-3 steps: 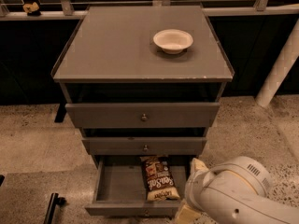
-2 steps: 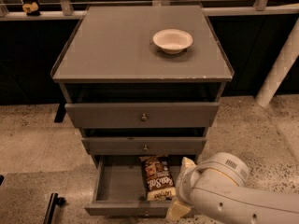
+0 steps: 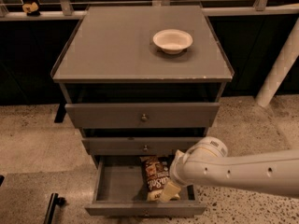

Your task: Pick brown chip bag from bottom drawer and place on counter

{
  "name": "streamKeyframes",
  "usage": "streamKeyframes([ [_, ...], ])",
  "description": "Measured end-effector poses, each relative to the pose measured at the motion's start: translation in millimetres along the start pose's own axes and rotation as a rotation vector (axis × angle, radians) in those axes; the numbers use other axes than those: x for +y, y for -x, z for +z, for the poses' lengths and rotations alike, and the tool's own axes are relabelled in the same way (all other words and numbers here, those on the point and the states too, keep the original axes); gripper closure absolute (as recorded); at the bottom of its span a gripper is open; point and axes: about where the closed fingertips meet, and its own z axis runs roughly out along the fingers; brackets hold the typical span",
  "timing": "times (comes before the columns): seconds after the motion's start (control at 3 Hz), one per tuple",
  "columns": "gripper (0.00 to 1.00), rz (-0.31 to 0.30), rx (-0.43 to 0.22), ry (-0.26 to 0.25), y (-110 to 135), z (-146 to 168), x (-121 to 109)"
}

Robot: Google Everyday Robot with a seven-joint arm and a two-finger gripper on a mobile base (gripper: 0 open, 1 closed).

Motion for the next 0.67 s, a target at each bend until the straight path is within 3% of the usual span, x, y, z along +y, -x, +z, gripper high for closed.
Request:
streamKeyframes([
  [0.67, 0.0, 0.155, -0.009, 0.053, -14, 48, -42],
])
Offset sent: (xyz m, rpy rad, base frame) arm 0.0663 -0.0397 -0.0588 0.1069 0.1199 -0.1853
